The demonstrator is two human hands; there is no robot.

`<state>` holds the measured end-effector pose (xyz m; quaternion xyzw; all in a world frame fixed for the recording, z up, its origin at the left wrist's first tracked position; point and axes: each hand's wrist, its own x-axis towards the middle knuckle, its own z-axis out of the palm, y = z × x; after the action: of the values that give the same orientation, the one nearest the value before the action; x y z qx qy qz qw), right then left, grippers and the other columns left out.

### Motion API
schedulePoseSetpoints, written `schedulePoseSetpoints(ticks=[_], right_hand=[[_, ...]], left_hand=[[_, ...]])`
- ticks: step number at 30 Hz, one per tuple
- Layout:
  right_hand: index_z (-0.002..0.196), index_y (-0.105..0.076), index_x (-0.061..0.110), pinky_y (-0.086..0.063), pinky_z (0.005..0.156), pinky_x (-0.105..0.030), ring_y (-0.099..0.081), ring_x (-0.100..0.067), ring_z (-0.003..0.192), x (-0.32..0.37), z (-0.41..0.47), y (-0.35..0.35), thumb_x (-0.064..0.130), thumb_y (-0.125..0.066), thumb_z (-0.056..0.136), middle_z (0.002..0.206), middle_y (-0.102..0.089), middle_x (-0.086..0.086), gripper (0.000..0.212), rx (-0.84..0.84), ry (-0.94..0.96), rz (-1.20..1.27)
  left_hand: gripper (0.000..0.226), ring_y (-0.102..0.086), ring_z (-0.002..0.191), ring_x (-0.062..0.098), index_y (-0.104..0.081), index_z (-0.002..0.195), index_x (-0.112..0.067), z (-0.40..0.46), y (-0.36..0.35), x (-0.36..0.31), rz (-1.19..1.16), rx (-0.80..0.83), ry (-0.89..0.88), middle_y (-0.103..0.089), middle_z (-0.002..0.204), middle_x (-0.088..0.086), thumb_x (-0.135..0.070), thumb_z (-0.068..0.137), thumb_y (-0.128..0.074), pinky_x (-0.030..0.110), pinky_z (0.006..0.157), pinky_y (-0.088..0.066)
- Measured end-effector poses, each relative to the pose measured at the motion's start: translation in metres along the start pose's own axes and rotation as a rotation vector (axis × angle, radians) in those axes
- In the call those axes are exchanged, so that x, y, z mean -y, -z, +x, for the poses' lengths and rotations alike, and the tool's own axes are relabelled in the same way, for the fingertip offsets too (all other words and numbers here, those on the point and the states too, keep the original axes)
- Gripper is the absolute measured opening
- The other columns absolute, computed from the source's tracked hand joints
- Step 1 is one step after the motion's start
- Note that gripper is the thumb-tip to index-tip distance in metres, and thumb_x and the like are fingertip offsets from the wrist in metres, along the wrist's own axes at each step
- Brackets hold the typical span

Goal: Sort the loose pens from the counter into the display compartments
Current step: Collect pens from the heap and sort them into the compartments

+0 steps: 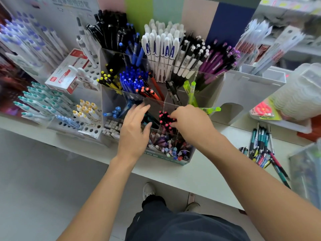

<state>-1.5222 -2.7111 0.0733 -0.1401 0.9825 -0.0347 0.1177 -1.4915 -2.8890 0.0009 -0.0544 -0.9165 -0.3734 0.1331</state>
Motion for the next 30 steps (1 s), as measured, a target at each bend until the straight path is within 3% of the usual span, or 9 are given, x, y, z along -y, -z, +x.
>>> schedulePoseSetpoints(ticks=[4, 6, 8, 11, 15, 19, 23, 27, 30], right_hand=[[0.132, -0.059, 0.017, -0.054, 0.076, -0.041, -0.063, -0.025, 0.091, -0.028, -0.043, -0.004, 0.024, -0.056, 0.102, 0.098, -0.06, -0.002, 0.031, -0.169, 0.141, 0.199], [0.118, -0.071, 0.017, -0.05, 0.077, -0.022, -0.059, -0.004, 0.079, -0.051, -0.076, 0.0, 0.022, -0.064, 0.098, 0.091, -0.065, 0.004, 0.022, -0.356, 0.114, 0.412], [0.096, -0.077, 0.019, -0.043, 0.071, -0.01, -0.054, 0.003, 0.066, -0.084, -0.103, -0.009, 0.023, -0.07, 0.094, 0.079, -0.066, 0.011, 0.008, -0.477, -0.036, 0.528], [0.085, -0.075, 0.017, -0.045, 0.066, -0.029, -0.058, -0.006, 0.064, -0.15, -0.127, -0.042, 0.027, -0.069, 0.092, 0.072, -0.068, 0.005, 0.014, -0.394, -0.502, 0.633], [0.087, -0.064, 0.008, -0.038, 0.065, -0.032, -0.06, -0.032, 0.082, -0.235, -0.157, -0.115, 0.025, -0.07, 0.085, 0.077, -0.062, -0.008, 0.019, -0.16, -0.978, 0.643], [0.121, -0.054, 0.005, -0.05, 0.091, -0.043, -0.059, -0.038, 0.108, -0.277, -0.167, -0.156, 0.017, -0.075, 0.083, 0.124, -0.055, -0.018, 0.045, -0.142, -1.096, 0.65], [0.135, -0.044, 0.004, -0.038, 0.108, -0.047, -0.043, -0.041, 0.131, -0.298, -0.161, -0.184, 0.021, -0.067, 0.087, 0.141, -0.043, -0.02, 0.056, -0.038, -1.101, 0.58], [0.135, -0.045, 0.005, -0.041, 0.105, -0.044, -0.037, -0.039, 0.135, -0.308, -0.151, -0.195, 0.017, -0.063, 0.09, 0.144, -0.039, -0.019, 0.05, -0.037, -1.147, 0.547], [0.134, -0.042, 0.003, -0.046, 0.1, -0.043, -0.048, -0.042, 0.126, -0.306, -0.142, -0.194, 0.008, -0.062, 0.092, 0.14, -0.043, -0.022, 0.047, -0.041, -1.159, 0.607]], left_hand=[[0.032, -0.057, 0.121, 0.025, -0.066, 0.122, -0.006, -0.004, -0.005, -0.034, 0.011, -0.175, -0.151, -0.066, 0.124, 0.008, -0.004, 0.091, -0.071, 0.027, 0.109, -0.039], [0.022, -0.061, 0.104, 0.023, -0.069, 0.11, -0.004, -0.008, -0.015, -0.067, -0.077, -0.188, -0.26, -0.068, 0.109, 0.005, -0.002, 0.089, -0.073, 0.028, 0.094, -0.047], [0.015, -0.061, 0.09, 0.017, -0.069, 0.102, -0.004, -0.012, -0.037, -0.1, -0.165, -0.077, -0.34, -0.067, 0.098, 0.003, -0.001, 0.088, -0.073, 0.024, 0.083, -0.049], [0.015, -0.053, 0.076, 0.007, -0.067, 0.103, -0.011, -0.018, -0.091, -0.139, -0.186, 0.211, -0.347, -0.062, 0.093, -0.005, -0.012, 0.089, -0.071, 0.025, 0.07, -0.05], [0.065, -0.056, 0.117, 0.018, -0.05, 0.139, -0.017, -0.028, -0.181, -0.174, 0.102, 0.762, -0.089, -0.055, 0.132, 0.0, -0.052, 0.088, -0.07, 0.036, 0.099, -0.048], [0.105, -0.051, 0.127, 0.032, -0.04, 0.142, -0.008, -0.041, -0.258, -0.189, 0.275, 0.961, 0.177, -0.043, 0.144, 0.012, -0.075, 0.069, -0.074, 0.041, 0.099, -0.047], [0.118, -0.045, 0.125, 0.033, -0.033, 0.141, -0.008, -0.069, -0.314, -0.2, 0.401, 0.961, 0.218, -0.039, 0.136, 0.012, -0.075, 0.057, -0.08, 0.043, 0.095, -0.048], [0.1, -0.047, 0.115, 0.034, -0.033, 0.131, -0.009, -0.081, -0.347, -0.207, 0.372, 0.816, 0.182, -0.041, 0.127, 0.012, -0.058, 0.061, -0.086, 0.039, 0.079, -0.043], [0.089, -0.05, 0.113, 0.035, -0.035, 0.128, -0.007, -0.079, -0.352, -0.209, 0.382, 0.837, 0.167, -0.044, 0.126, 0.014, -0.047, 0.068, -0.086, 0.038, 0.077, -0.04]])
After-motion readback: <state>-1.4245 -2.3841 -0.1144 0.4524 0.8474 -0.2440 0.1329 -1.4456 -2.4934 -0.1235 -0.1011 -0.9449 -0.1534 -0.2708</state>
